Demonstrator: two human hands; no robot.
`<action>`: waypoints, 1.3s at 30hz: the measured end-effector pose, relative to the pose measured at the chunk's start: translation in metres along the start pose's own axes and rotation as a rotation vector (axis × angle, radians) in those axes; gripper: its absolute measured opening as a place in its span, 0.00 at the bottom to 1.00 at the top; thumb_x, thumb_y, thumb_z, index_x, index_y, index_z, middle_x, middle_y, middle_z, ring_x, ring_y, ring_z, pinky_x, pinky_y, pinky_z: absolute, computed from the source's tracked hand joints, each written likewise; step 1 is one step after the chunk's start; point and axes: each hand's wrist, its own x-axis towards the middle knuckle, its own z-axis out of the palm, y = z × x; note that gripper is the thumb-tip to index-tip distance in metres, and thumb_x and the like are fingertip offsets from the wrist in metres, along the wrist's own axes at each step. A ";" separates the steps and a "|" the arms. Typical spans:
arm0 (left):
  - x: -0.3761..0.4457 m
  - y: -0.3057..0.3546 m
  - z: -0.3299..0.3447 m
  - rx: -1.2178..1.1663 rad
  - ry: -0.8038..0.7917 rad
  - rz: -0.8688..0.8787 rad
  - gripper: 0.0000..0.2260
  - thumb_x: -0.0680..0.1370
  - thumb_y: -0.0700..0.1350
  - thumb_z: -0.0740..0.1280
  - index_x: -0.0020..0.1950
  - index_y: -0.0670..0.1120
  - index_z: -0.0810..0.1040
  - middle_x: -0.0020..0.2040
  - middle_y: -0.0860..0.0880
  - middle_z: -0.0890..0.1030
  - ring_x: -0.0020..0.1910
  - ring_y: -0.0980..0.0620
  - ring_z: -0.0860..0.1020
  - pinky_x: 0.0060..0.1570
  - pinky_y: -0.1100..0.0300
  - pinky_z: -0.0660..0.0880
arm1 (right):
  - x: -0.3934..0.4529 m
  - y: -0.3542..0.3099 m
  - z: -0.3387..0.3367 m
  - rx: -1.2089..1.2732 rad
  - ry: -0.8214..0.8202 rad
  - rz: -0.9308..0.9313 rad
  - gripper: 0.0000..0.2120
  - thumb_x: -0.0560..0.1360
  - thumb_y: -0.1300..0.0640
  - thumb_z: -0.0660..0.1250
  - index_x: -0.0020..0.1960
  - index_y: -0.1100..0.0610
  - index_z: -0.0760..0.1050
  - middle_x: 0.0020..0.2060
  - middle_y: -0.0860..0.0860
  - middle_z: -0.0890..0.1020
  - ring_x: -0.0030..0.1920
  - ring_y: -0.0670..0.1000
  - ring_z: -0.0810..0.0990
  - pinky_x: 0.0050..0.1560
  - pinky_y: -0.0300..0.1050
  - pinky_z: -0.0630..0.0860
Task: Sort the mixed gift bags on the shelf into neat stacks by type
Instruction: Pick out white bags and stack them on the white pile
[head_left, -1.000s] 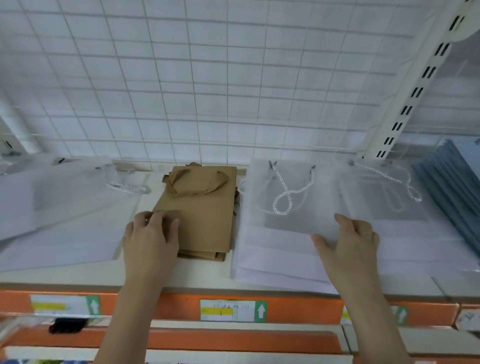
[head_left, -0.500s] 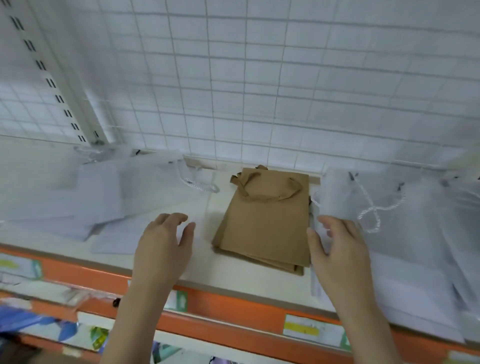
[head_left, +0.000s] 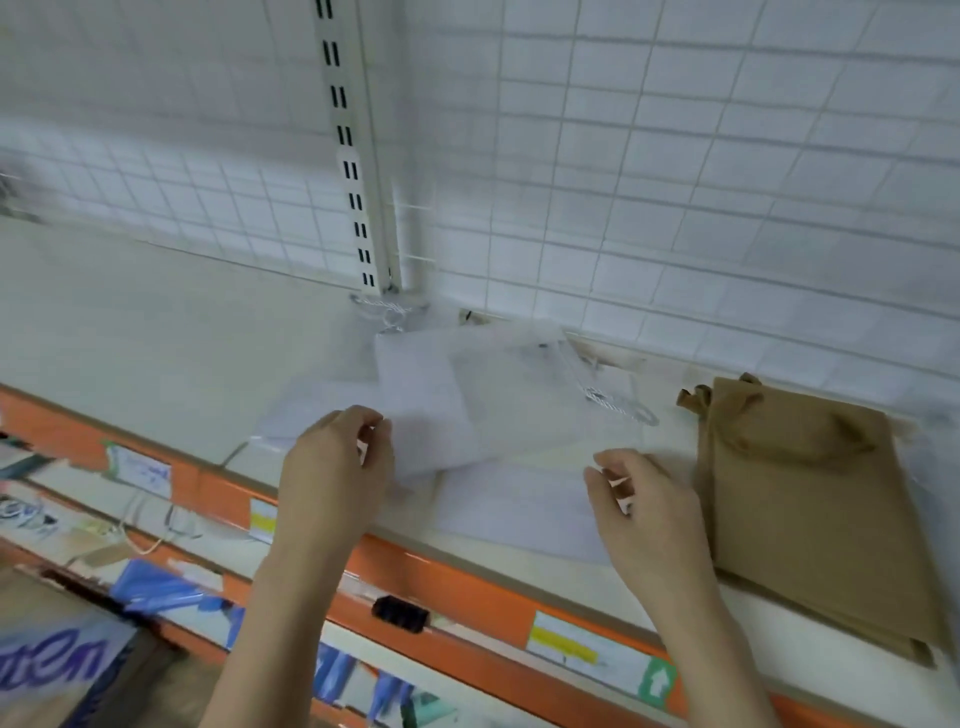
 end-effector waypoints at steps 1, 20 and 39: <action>0.008 -0.005 0.000 -0.008 -0.005 0.027 0.05 0.76 0.42 0.66 0.46 0.42 0.80 0.41 0.46 0.81 0.38 0.44 0.76 0.38 0.59 0.66 | 0.000 -0.003 0.006 -0.004 0.006 0.010 0.07 0.75 0.58 0.66 0.52 0.57 0.79 0.46 0.52 0.81 0.41 0.49 0.78 0.47 0.43 0.74; 0.115 0.017 0.039 0.396 -0.552 0.100 0.34 0.65 0.64 0.71 0.61 0.43 0.69 0.60 0.43 0.73 0.61 0.42 0.70 0.58 0.51 0.63 | -0.007 -0.013 0.018 -0.129 0.120 0.219 0.09 0.75 0.58 0.66 0.53 0.57 0.78 0.47 0.53 0.80 0.41 0.49 0.77 0.47 0.41 0.70; 0.067 -0.016 -0.028 -0.593 -0.224 -0.025 0.06 0.76 0.44 0.66 0.42 0.54 0.72 0.36 0.56 0.78 0.33 0.61 0.75 0.31 0.73 0.69 | 0.029 -0.021 -0.003 -0.285 -0.064 0.420 0.22 0.75 0.46 0.65 0.60 0.60 0.72 0.53 0.55 0.78 0.54 0.54 0.76 0.50 0.44 0.70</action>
